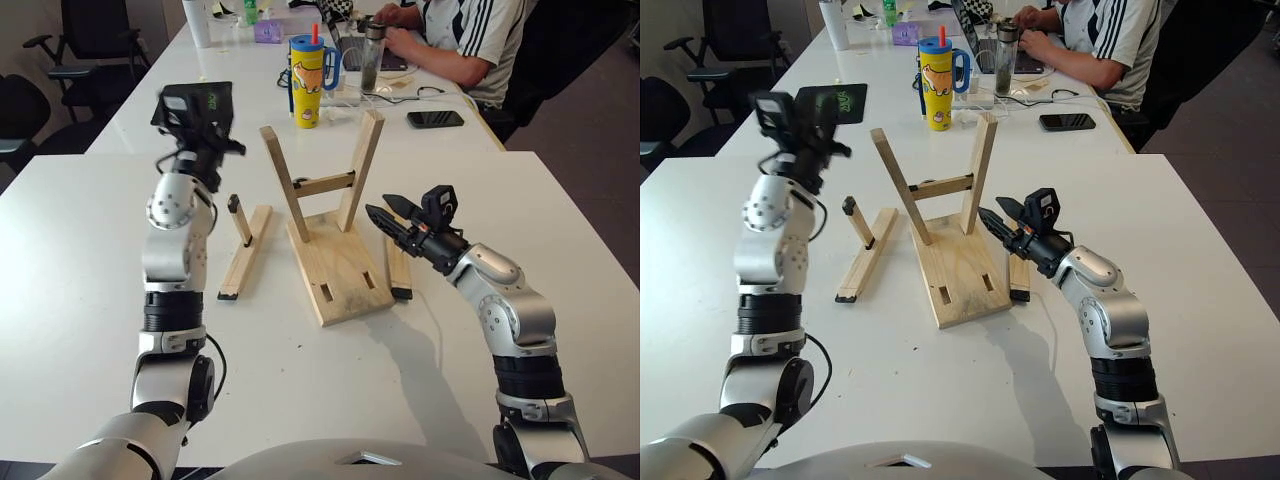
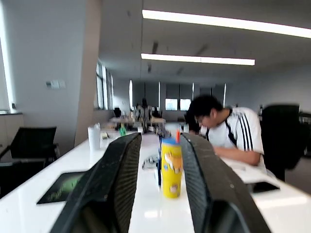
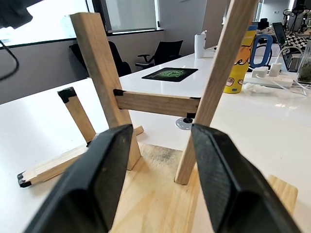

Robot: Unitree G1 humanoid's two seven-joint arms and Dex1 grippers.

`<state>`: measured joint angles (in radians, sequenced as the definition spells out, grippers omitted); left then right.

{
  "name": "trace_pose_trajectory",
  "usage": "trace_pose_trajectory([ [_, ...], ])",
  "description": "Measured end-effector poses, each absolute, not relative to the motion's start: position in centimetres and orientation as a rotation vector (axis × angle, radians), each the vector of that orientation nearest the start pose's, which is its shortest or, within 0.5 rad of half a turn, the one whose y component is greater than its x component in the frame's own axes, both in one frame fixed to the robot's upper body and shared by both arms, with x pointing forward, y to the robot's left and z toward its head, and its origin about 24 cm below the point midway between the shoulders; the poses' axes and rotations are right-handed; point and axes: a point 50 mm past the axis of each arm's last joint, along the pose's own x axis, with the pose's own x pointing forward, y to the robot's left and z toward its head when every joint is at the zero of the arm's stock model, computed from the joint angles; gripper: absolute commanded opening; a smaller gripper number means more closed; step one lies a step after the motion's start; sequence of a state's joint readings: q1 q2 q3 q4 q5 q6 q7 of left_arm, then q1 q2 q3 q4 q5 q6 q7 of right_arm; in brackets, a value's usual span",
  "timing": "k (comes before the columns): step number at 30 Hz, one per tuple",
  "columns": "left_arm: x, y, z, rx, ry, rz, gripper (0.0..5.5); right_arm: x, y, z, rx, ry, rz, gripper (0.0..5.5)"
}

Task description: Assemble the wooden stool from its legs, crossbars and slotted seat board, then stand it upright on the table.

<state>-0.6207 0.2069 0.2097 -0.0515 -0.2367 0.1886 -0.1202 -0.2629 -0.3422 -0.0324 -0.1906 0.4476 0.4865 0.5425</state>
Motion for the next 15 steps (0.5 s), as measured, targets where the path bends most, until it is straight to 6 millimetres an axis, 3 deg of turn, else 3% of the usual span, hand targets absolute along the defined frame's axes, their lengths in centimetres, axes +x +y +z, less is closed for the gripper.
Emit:
trace_pose_trajectory([
  [2, 32.0, 19.4, 23.3, -0.054, -0.505, -0.091, 1.66, 28.2, -15.7, 12.4, 0.081, 0.028, 0.692, 2.23],
  [4, 31.3, 21.3, 20.0, -0.036, -0.342, -0.051, 1.95, 28.2, -15.8, 12.3, 0.081, 0.03, 0.69, 2.23],
  [5, 30.7, 22.2, 17.1, -0.032, -0.208, -0.027, 2.05, 28.1, -15.8, 12.2, 0.083, 0.034, 0.687, 2.23],
  [9, 27.5, 23.3, 11.1, -0.068, 0.132, -0.06, 2.59, 27.8, -16.2, 12.0, 0.087, 0.038, 0.664, 2.23],
  [11, 26.5, 23.1, 9.9, -0.071, 0.228, -0.099, 2.83, 27.7, -16.5, 12.0, 0.087, 0.036, 0.65, 2.23],
  [15, 26.1, 22.0, 9.6, -0.074, 0.301, -0.177, 3.41, 27.7, -16.5, 12.1, 0.086, 0.033, 0.647, 2.23],
])
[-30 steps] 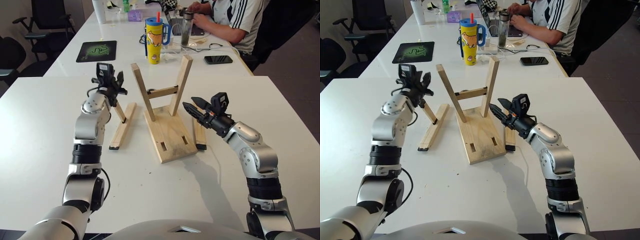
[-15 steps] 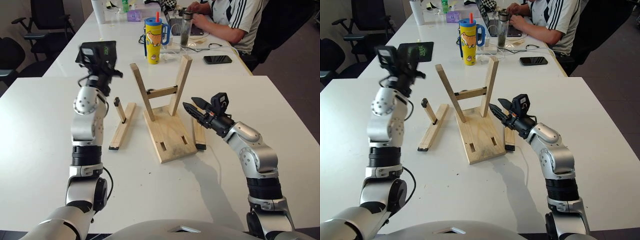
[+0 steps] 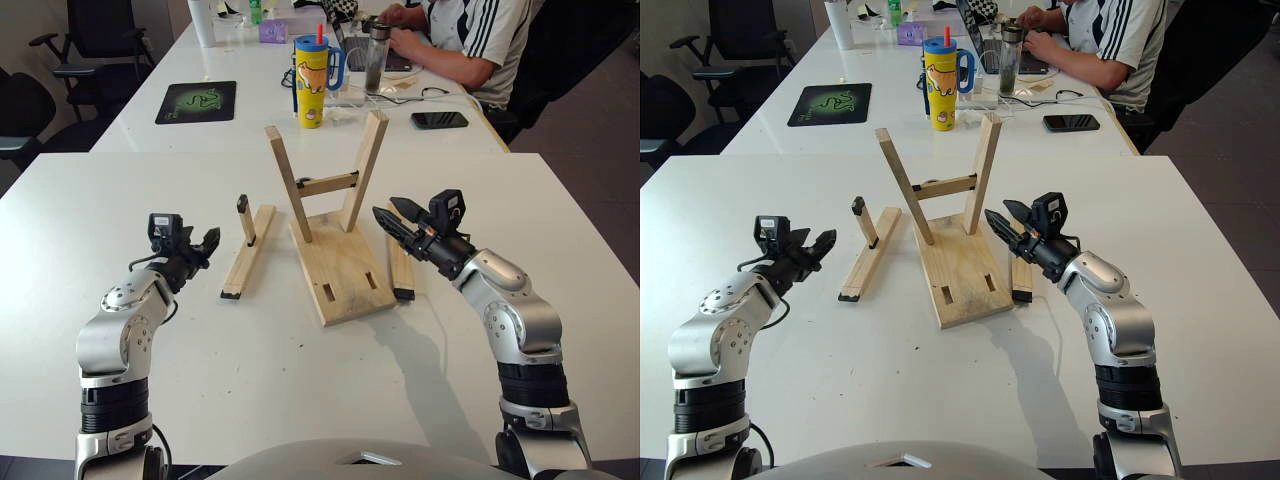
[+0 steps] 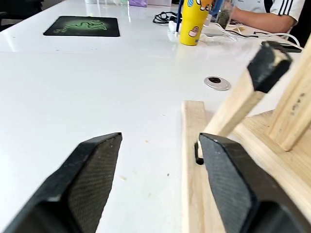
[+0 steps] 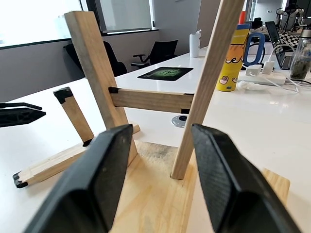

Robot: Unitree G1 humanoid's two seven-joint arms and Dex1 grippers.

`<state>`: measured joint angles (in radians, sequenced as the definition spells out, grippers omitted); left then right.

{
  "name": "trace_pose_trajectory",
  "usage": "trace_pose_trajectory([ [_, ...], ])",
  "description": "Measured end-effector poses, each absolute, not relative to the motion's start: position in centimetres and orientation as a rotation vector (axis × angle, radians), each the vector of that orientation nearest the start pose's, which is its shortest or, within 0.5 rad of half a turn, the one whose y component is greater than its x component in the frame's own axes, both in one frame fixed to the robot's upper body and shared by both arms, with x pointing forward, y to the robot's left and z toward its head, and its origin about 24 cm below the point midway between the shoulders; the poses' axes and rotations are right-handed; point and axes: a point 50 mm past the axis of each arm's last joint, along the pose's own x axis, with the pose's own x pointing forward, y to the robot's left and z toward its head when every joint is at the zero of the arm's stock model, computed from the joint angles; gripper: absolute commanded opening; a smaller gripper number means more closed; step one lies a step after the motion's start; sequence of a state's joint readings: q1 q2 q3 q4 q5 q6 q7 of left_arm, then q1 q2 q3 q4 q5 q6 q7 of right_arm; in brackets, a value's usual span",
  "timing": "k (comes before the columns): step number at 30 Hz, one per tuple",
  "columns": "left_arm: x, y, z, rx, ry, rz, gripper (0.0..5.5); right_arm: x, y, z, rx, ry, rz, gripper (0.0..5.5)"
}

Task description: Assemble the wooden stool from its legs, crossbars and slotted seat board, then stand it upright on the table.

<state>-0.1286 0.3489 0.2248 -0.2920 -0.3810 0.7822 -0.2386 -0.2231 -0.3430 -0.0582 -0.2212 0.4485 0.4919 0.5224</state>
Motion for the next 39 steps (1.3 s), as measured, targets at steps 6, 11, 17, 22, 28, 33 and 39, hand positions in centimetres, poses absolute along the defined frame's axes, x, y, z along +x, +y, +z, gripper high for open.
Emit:
trace_pose_trajectory([
  [6, 26.1, 20.2, 7.3, -0.058, 0.436, -0.258, 4.16, 27.7, -16.5, 12.1, 0.087, 0.036, 0.645, 2.23],
  [11, 26.4, 20.4, 4.7, -0.048, 0.526, -0.24, 4.31, 27.7, -16.5, 12.1, 0.086, 0.037, 0.644, 2.23],
  [17, 27.4, 20.0, 3.6, -0.017, 0.529, -0.257, 4.31, 27.7, -16.4, 12.0, 0.085, 0.039, 0.648, 2.23],
  [22, 28.0, 19.2, 3.5, 0.021, 0.51, -0.287, 3.65, 27.7, -16.4, 12.0, 0.081, 0.041, 0.646, 2.23],
  [28, 28.3, 19.1, 3.4, 0.023, 0.497, -0.302, 2.85, 27.8, -16.4, 12.0, 0.082, 0.043, 0.645, 2.23],
  [33, 28.5, 19.0, 3.4, 0.035, 0.484, -0.302, 2.15, 27.9, -16.4, 11.8, 0.086, 0.05, 0.643, 2.23],
  [39, 28.7, 18.9, 3.5, 0.047, 0.45, -0.296, 2.05, 28.3, -16.2, 12.5, 0.084, 0.028, 0.652, 2.23],
])
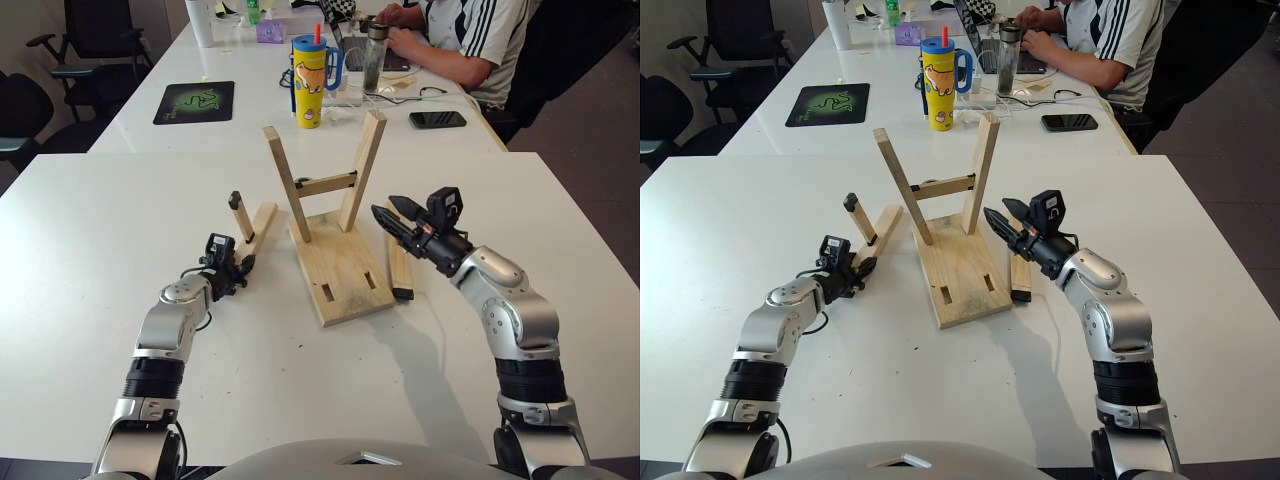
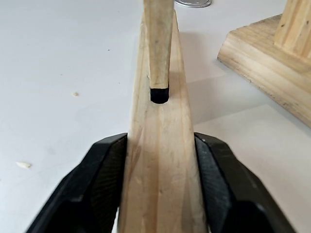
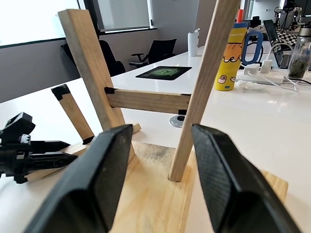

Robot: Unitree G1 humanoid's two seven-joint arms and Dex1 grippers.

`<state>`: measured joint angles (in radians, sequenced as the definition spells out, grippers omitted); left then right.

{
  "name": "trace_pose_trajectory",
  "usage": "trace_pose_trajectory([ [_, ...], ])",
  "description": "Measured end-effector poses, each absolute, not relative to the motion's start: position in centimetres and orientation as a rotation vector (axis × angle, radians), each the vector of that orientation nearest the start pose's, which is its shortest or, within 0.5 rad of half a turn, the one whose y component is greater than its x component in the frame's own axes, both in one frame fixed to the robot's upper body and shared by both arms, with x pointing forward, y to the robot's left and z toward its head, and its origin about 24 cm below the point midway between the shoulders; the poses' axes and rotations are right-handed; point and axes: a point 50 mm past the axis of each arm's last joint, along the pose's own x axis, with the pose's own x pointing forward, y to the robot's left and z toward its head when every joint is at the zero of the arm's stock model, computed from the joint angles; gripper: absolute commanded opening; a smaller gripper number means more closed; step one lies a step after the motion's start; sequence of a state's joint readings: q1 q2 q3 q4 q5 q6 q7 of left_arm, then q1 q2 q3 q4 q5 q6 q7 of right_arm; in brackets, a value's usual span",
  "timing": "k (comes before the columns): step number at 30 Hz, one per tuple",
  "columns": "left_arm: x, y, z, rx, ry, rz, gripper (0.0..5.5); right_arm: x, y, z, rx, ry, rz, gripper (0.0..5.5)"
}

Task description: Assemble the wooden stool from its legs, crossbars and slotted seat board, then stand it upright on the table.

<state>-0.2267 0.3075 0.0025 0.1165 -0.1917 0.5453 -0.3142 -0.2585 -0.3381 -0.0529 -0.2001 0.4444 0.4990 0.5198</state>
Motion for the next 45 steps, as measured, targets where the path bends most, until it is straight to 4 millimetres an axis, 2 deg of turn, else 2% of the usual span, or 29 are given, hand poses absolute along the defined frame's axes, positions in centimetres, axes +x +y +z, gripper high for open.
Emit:
trace_pose_trajectory([
  [3, 28.8, 18.6, 4.2, 0.039, 0.378, -0.298, 2.05, 28.5, -16.0, 12.9, 0.101, 0.026, 0.658, 2.23],
  [6, 29.3, 18.9, 6.6, 0.049, 0.204, -0.257, 2.05, 28.9, -15.2, 14.3, 0.166, 0.01, 0.68, 2.23],
  [10, 30.0, 20.8, 11.2, 0.048, -0.059, -0.12, 2.05, 29.7, -14.3, 18.1, 0.252, -0.079, 0.712, 2.23],
  [12, 30.1, 20.9, 13.2, 0.061, -0.16, -0.104, 2.05, 30.0, -14.1, 19.7, 0.307, -0.112, 0.721, 2.23],
  [16, 29.5, 19.9, 19.3, 0.09, -0.427, -0.151, 2.05, 30.5, -13.2, 24.7, 0.467, -0.211, 0.78, 2.23],
  [17, 29.1, 19.2, 20.9, 0.104, -0.495, -0.193, 2.05, 30.6, -12.7, 26.0, 0.539, -0.207, 0.813, 2.23],
  [19, 28.4, 17.6, 22.7, 0.134, -0.571, -0.29, 2.05, 31.3, -11.5, 27.4, 0.674, -0.141, 0.864, 2.23],
  [22, 28.0, 15.4, 23.2, 0.142, -0.57, -0.425, 2.05, 31.7, -10.0, 28.1, 0.829, -0.022, 0.937, 2.23],
  [24, 27.7, 14.3, 23.0, 0.147, -0.554, -0.502, 2.05, 31.7, -9.7, 28.6, 0.865, 0.018, 0.958, 2.23],
  [31, 27.2, 13.1, 22.2, 0.153, -0.494, -0.627, 2.05, 31.2, -9.5, 29.1, 0.912, 0.046, 0.995, 3.18],
  [37, 26.8, 12.4, 21.5, 0.169, -0.46, -0.701, 2.05, 31.1, -10.1, 29.7, 0.929, 0.017, 0.998, 3.22],
  [45, 26.4, 12.3, 21.2, 0.23, -0.438, -0.732, 2.05, 31.2, -10.5, 30.1, 0.906, 0.0, 0.978, 2.17],
])
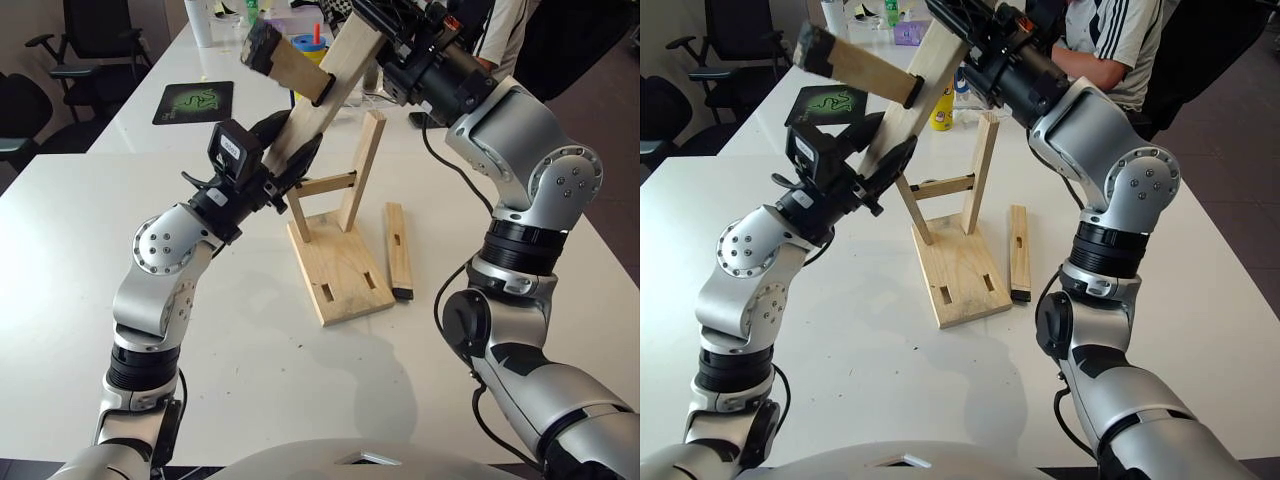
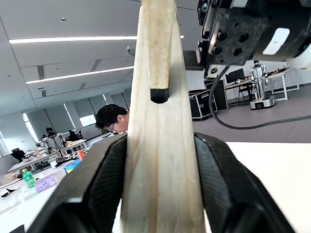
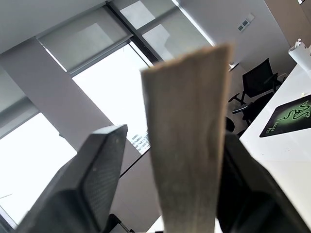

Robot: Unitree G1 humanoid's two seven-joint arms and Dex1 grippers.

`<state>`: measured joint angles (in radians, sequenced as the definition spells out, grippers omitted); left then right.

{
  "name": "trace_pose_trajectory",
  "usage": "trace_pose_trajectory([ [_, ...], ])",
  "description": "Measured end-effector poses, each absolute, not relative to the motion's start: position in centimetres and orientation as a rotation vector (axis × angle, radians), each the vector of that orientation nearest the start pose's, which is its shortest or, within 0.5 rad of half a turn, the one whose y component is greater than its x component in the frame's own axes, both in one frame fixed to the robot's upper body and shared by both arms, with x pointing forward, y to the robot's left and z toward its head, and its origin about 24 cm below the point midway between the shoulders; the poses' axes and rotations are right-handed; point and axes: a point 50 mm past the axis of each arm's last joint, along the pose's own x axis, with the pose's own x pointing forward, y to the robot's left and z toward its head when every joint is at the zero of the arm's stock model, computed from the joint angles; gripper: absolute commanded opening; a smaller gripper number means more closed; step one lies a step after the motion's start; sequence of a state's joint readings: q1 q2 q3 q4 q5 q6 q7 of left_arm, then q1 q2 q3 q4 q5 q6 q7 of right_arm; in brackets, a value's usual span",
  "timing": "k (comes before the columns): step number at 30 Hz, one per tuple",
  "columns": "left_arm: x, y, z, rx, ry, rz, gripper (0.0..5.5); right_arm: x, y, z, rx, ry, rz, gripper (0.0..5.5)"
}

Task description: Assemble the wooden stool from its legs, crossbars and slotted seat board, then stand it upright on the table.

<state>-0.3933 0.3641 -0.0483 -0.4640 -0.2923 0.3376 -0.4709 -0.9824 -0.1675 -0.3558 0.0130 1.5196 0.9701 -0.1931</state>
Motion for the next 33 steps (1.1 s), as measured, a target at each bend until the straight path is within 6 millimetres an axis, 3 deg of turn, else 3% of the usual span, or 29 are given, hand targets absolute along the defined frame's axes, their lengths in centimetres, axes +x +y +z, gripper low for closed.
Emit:
trace_pose_trajectory([
  [7, 26.7, 12.6, 20.7, 0.277, -0.419, -0.724, 2.05, 31.9, -11.0, 30.0, 0.88, 0.019, 0.929, 1.23],
  [14, 26.8, 12.6, 20.4, 0.275, -0.408, -0.726, 2.05, 31.5, -10.8, 30.3, 0.663, -0.035, 0.896, 1.06],
  [15, 26.8, 12.6, 20.3, 0.274, -0.407, -0.726, 2.41, 31.4, -10.7, 30.3, 0.65, -0.045, 0.895, 1.06],
  [23, 26.8, 13.1, 20.3, 0.241, -0.406, -0.699, 3.53, 32.1, -12.2, 28.4, 0.687, -0.063, 0.783, 1.02],
  [25, 26.8, 13.2, 19.9, 0.233, -0.384, -0.693, 3.54, 32.0, -12.6, 28.2, 0.694, -0.079, 0.763, 1.02],
  [29, 26.6, 14.1, 18.8, 0.172, -0.33, -0.665, 3.54, 31.2, -15.5, 26.8, 0.588, -0.099, 0.624, 1.02],
  [33, 26.5, 16.2, 17.0, 0.074, -0.263, -0.536, 3.54, 29.7, -18.9, 23.1, 0.482, -0.019, 0.486, 1.02],
])
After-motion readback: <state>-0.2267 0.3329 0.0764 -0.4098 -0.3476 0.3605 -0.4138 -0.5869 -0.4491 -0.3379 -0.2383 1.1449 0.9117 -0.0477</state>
